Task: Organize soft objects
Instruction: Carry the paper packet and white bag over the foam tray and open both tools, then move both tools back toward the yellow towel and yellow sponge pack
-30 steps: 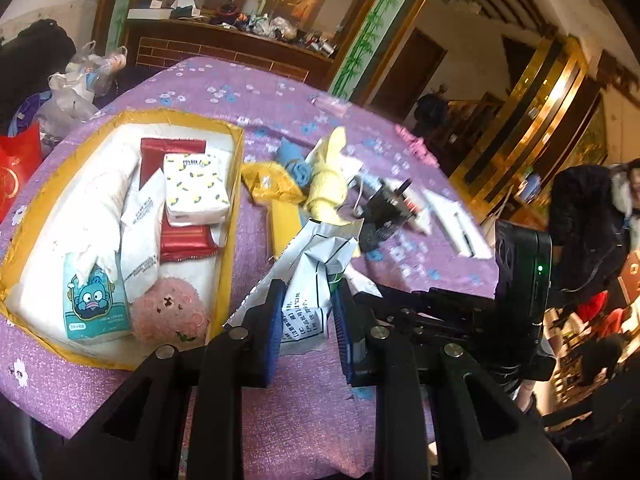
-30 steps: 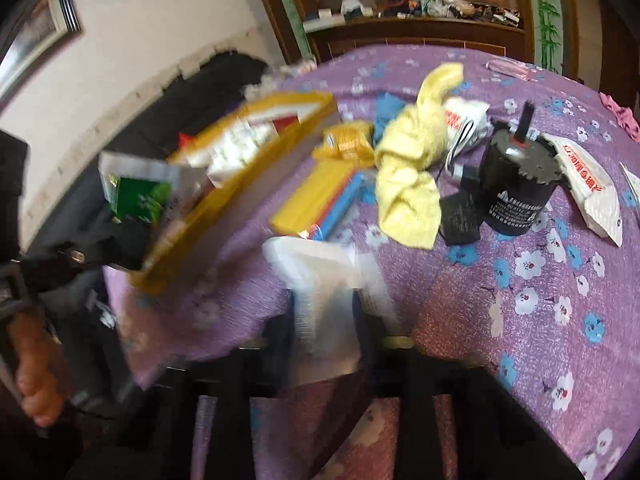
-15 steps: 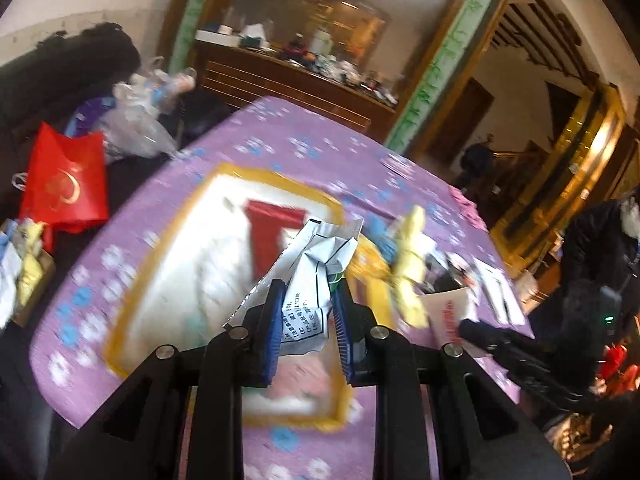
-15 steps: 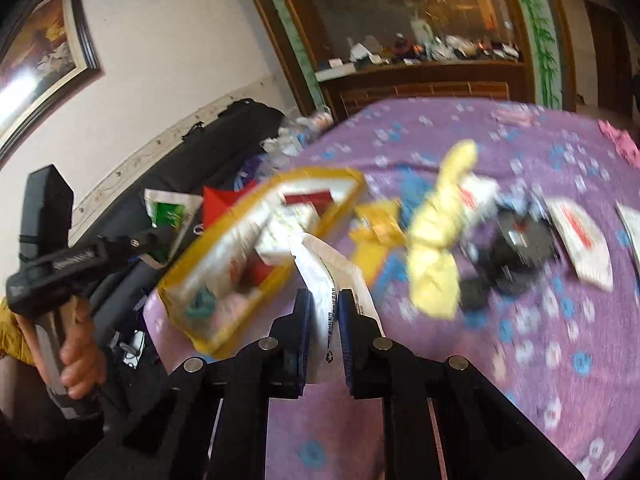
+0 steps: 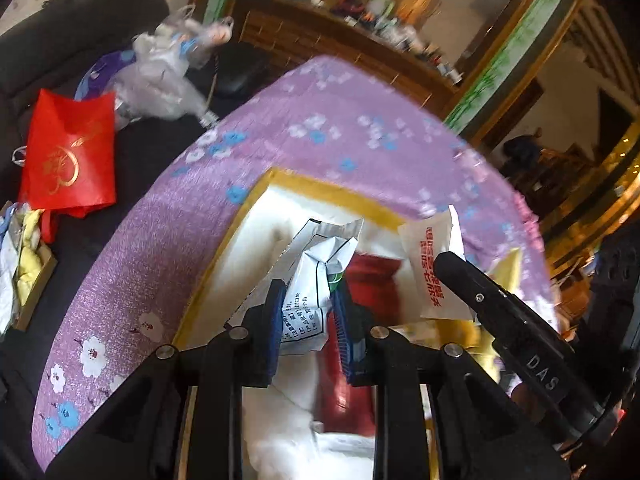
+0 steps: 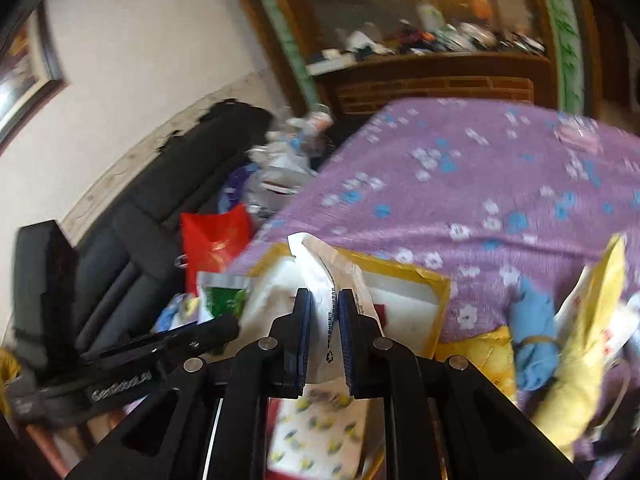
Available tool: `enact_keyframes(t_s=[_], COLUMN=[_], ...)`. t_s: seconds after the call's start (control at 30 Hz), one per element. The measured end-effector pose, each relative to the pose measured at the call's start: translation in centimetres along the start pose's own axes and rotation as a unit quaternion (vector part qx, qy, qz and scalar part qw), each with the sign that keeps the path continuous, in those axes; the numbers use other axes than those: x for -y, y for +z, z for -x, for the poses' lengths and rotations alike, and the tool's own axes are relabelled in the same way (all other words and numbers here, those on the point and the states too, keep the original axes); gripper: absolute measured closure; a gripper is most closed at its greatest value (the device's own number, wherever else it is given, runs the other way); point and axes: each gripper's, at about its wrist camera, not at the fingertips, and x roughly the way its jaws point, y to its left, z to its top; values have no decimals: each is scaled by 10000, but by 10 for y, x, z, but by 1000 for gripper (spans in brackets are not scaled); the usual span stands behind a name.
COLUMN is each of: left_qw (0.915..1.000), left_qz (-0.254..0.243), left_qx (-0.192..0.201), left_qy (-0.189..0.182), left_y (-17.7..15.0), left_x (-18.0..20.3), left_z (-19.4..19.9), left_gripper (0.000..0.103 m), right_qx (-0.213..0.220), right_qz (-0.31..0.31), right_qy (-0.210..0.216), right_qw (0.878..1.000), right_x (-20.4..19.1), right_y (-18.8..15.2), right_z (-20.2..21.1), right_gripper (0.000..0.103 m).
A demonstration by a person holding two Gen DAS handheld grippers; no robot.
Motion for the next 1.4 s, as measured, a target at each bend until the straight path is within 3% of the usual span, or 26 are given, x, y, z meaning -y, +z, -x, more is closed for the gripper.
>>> enact_keyframes(t_s=[0.1, 0.2, 0.23, 0.3, 0.37, 0.47, 0.6, 0.67, 0.77, 0.83, 0.93, 1.07, 1.13, 1.27, 1.4], left_qw=[9994, 9974, 9961, 9950, 9966, 9990, 9986, 9983, 9976, 9974, 9970, 9955, 9947, 9955, 9935], left_qz=[177, 603, 689, 663, 567, 353, 467, 493, 601, 528, 172, -299, -398, -627, -972], left_qx=[-202, -350, -402, -507, -353, 7, 227, 259, 118, 281, 502, 726, 851, 710, 579], left_qy=[202, -178, -381, -541, -490, -265, -90, 176, 329, 391, 561, 529, 423, -31, -115], left_y=[-4, -8, -10, -13, -17, -30, -48, -57, -68, -77, -91, -108, -114, -124, -132], left_x=[-8, -23, -25, -24, -18, -6, -5, -7, -11, -6, 14, 45, 61, 97, 129], left_z=[-12, -15, -14, -11, -1, 21, 32, 32, 34, 46, 65, 84, 93, 94, 83], left_gripper=[82, 80, 76, 65, 62, 61, 47, 47, 47, 47, 47, 47, 47, 47, 47], right_qx=[-125, -299, -304, -383, -429, -343, -213, -251, -460, -487, -314, -88, 30, 113, 58], right_qz=[7, -59, -121, -344, -471, -548, -879, -864, -805, -829, -966, -873, -796, -722, -987], right_qy=[82, 397, 548, 901, 1121, 1109, 1512, 1667, 1710, 1652, 1920, 2007, 1931, 1677, 1449], right_qw=[9999, 9987, 9980, 9946, 9917, 9917, 9844, 9819, 9809, 9816, 9761, 9757, 9780, 9831, 9845], right_x=[-1, 0, 4, 9, 13, 18, 33, 36, 37, 41, 45, 60, 73, 106, 140], right_y=[-6, -4, -3, -1, -1, 1, 1, 0, -3, -2, -5, -36, -57, -83, -102], right_z=[-18, -29, -27, -29, -30, -29, -22, -26, -45, -46, -13, 43, 68, 101, 119], right_gripper=[86, 74, 58, 35, 34, 34, 21, 14, 14, 14, 14, 14, 14, 14, 15])
